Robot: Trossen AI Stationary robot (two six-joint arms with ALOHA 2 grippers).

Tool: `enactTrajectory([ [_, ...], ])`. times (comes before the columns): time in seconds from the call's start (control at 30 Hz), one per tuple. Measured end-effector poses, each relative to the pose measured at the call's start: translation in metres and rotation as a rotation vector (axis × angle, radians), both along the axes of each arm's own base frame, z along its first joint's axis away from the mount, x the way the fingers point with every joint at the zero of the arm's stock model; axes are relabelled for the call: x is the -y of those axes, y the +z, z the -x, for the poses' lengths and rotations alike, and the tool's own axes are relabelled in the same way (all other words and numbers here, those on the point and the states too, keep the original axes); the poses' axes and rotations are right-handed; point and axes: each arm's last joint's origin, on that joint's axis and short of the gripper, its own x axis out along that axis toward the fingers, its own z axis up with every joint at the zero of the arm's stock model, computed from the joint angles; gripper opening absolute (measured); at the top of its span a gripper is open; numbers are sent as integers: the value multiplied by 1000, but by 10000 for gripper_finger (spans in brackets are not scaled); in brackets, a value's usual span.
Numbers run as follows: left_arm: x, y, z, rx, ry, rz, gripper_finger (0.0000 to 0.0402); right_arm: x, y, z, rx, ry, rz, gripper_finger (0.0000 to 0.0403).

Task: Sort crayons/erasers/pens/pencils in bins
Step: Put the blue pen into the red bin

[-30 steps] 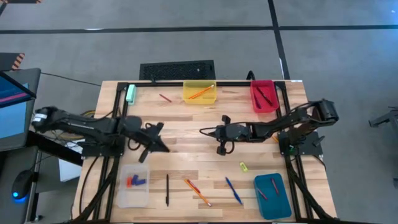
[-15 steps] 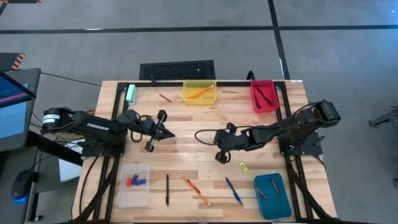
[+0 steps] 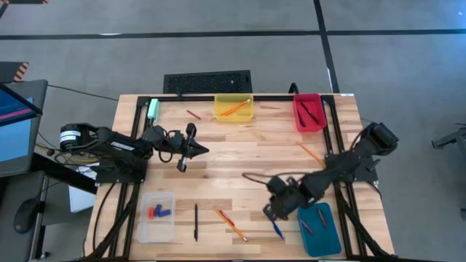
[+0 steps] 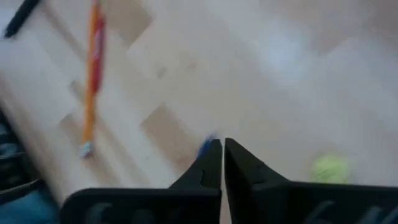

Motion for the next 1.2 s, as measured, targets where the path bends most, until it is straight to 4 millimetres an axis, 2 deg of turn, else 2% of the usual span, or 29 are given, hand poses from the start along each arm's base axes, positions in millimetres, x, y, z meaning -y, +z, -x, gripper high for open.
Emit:
enactTrajectory([
  [0.13,0,-1,0,-12,0,4,0,-18,-8,11,-79,-74,-84,57],
  [0.27,0,-1,0,-13,9,-2,0,-33,-20,12,-186,-106,-128,85],
  [0.37,-1,-1,0,-11,19,-6,0,-41,-28,4,-247,-104,-133,105],
  [0.73,-1,-4,0,-43,36,-9,0,-62,-38,-33,-351,-78,-72,176],
  [0.93,-1,-5,-1,-46,38,-14,0,-68,-48,-46,-377,-96,-55,182],
  [1.2,-1,-6,-1,-63,38,-9,0,-70,-63,-48,-435,-101,-42,154],
])
